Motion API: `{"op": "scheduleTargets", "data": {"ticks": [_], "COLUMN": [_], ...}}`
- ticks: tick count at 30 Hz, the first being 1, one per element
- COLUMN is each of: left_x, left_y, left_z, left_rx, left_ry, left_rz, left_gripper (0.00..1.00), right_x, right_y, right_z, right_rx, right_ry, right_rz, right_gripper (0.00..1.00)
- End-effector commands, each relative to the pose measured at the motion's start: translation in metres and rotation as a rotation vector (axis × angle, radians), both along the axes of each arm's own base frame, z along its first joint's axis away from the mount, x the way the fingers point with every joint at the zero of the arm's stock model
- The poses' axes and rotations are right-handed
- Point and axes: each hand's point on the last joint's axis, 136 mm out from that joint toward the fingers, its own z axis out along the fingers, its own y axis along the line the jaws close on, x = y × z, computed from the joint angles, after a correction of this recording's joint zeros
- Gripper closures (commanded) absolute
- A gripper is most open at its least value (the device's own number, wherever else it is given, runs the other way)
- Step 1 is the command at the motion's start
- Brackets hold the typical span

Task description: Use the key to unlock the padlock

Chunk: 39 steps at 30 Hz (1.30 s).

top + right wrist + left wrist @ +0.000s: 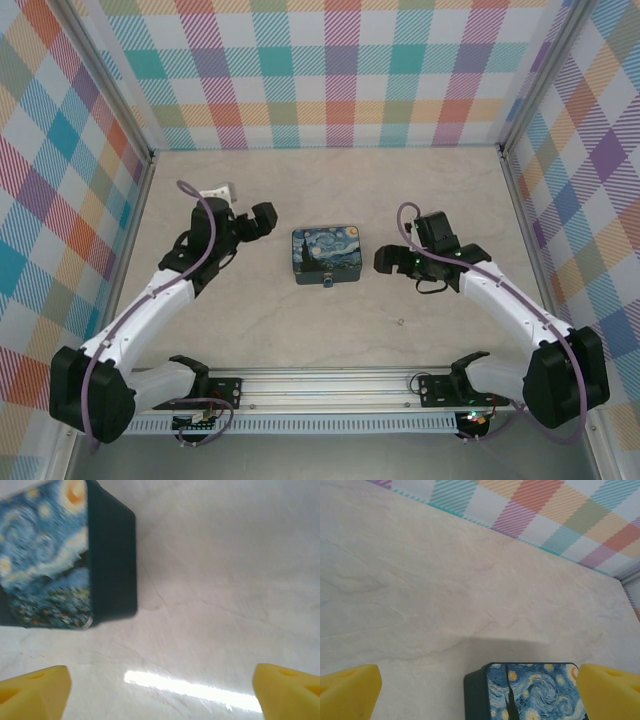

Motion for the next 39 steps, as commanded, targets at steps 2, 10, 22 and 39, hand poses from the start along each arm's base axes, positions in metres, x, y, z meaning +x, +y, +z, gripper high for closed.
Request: {"op": "scheduleTargets", "data": {"ticks": [2,10,22,39], "left_x": [-0.008,-0.015,-0.018,-0.019], "left_y": [0.022,0.029,0.030,0.032], "left_z": [0.001,-0.004,-0.010,-0.009], "left_rx": [0.068,0.089,0.096,0.105], "left_ry": [-0.026,-0.019,-0.004,-0.006], "left_rz": [0.073,0.088,0.089,0.092], "left_gripper": [0.00,0.00,0.00,0.00], "right_x": [-0.042,-0.082,-0.107,-0.100], "right_y": [-0.015,-0.015,-0.018,-0.018], "right_z": [-0.035,-0.070,-0.094,-0.109], "right_rx": [-0.058,-0.119,-0.184,-0.242], "right_ry": [0.213,0.421,0.537,0.546], "right_rz": [-0.030,0.005,0.007,-0.020], "right_gripper": [0.16,0.36,0.55,0.69]}}
